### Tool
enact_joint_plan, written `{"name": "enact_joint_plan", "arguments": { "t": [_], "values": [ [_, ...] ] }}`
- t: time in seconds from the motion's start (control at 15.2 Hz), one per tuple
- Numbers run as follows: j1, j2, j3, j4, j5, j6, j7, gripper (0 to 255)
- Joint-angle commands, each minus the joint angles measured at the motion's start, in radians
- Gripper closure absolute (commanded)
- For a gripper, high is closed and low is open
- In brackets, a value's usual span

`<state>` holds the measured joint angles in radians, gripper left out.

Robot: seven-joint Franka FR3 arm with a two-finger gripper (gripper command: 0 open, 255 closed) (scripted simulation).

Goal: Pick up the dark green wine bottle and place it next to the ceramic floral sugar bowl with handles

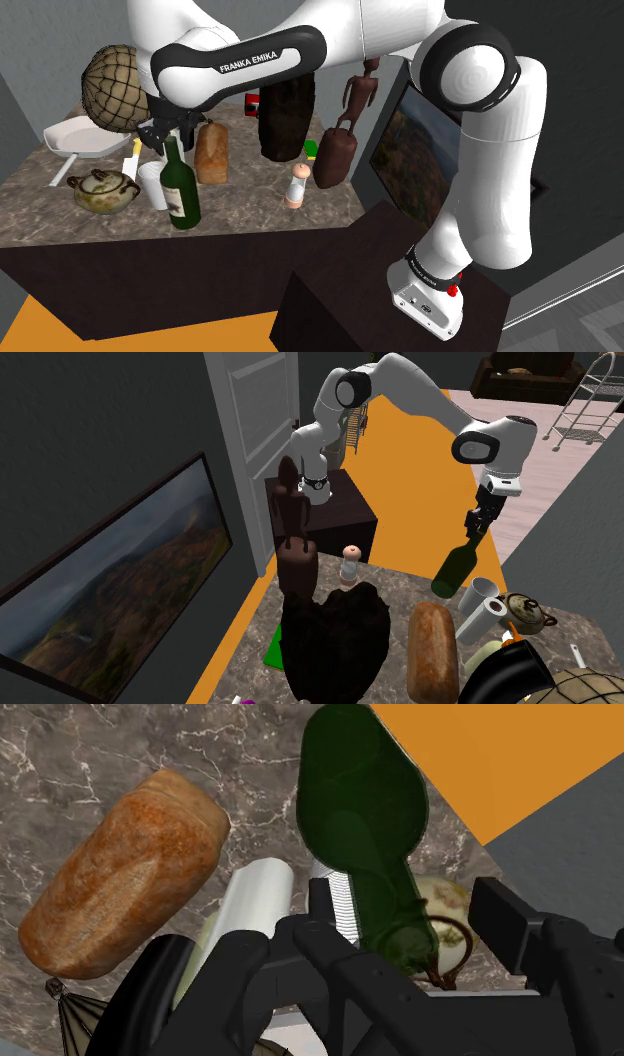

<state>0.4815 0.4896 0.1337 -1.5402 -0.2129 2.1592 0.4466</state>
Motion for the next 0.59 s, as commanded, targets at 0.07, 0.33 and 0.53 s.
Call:
{"name": "enact_joint_plan", "arguments": {
  "t": [0.07, 0.33, 0.53],
  "values": [
    [0.000, 0.000, 0.000, 0.000, 0.000, 0.000, 0.000, 0],
    [0.001, -0.017, 0.002, 0.008, 0.004, -0.024, -0.002, 0],
    [0.004, -0.059, 0.009, 0.037, 0.013, -0.095, -0.008, 0]
  ]
}}
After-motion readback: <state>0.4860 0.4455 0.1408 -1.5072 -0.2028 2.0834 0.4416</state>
